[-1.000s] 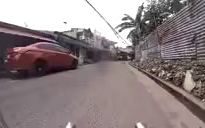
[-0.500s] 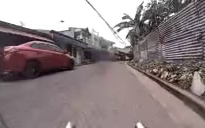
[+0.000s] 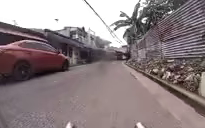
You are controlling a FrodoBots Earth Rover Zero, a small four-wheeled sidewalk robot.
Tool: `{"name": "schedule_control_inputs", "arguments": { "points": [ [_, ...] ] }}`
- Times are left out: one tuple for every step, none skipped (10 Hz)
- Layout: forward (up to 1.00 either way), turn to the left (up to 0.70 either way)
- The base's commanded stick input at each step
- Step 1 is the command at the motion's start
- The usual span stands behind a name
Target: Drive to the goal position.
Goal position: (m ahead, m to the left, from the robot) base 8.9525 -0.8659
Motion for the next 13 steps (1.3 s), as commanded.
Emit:
{"name": "schedule_control_inputs", "arguments": {
  "points": [
    [0.70, -0.14],
    [0.70, -0.04],
    [0.70, 0.00],
    [0.70, 0.00],
    [0.70, 0.00],
    [0.70, 0.00],
    [0.70, 0.00],
    [0.70, 0.00],
    [0.70, 0.00],
    [0.70, 0.00],
    [0.70, 0.00],
    [0.70, 0.00],
    [0.70, 0.00]
  ]
}}
